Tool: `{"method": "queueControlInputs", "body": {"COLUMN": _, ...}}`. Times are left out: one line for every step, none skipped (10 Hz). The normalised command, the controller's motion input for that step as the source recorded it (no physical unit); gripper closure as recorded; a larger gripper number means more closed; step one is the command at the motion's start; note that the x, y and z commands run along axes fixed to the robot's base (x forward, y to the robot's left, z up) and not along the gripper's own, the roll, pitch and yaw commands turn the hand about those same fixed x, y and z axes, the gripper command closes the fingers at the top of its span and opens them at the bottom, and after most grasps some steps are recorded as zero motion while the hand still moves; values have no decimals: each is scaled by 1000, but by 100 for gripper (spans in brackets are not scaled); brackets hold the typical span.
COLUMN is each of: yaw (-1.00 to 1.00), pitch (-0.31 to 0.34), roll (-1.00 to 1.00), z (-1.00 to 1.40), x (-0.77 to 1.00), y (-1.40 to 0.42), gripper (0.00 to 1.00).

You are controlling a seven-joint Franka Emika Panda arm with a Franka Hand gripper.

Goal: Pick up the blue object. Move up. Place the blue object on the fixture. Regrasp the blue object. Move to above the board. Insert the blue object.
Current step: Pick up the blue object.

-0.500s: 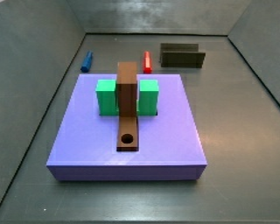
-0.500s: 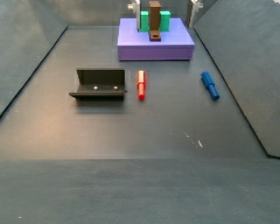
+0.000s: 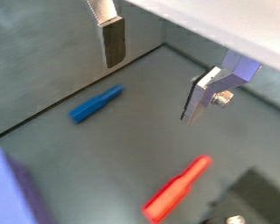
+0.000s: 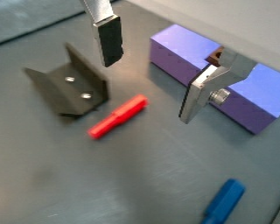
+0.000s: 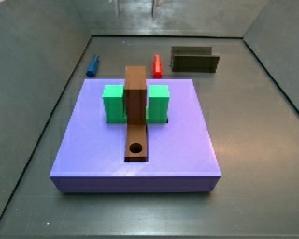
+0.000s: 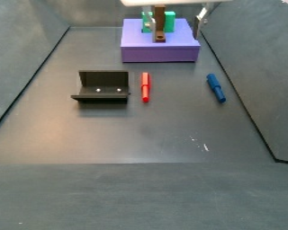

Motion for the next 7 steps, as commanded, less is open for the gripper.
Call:
{"method": "queueControlInputs", "body": {"yaw": 69, "pitch": -216, "roll": 0, "z": -726, "x": -626, "y": -443, "gripper": 0}}
{"method": "queueControlInputs", "body": {"yaw": 63, "pitch": -231, "roll": 0, "z": -709, "x": -603, "y": -246, "gripper": 0}}
{"method": "queueControlInputs", "body": {"yaw": 80, "pitch": -216, "roll": -3, "z": -746, "x": -563, "y": -71, "gripper": 0}}
{"method": "queueControlInputs", "body": {"yaw": 97, "pitch": -213, "roll": -20, "z": -746, "x": -529, "y": -23, "gripper": 0}}
{"method": "queueControlInputs", "body": {"yaw": 100, "pitch": -149, "roll": -64, "z": -520, "x": -291, "y": 0, "gripper": 0}}
{"method": "queueControlInputs", "body": {"yaw": 106, "pitch": -69, "roll": 0, "z": -380, "x": -194, "y": 0, "gripper": 0}}
{"method": "queueControlInputs", "body": {"yaw": 69, "pitch": -73, "roll": -40, "z": -423, "x": -234, "y": 0, "gripper": 0}}
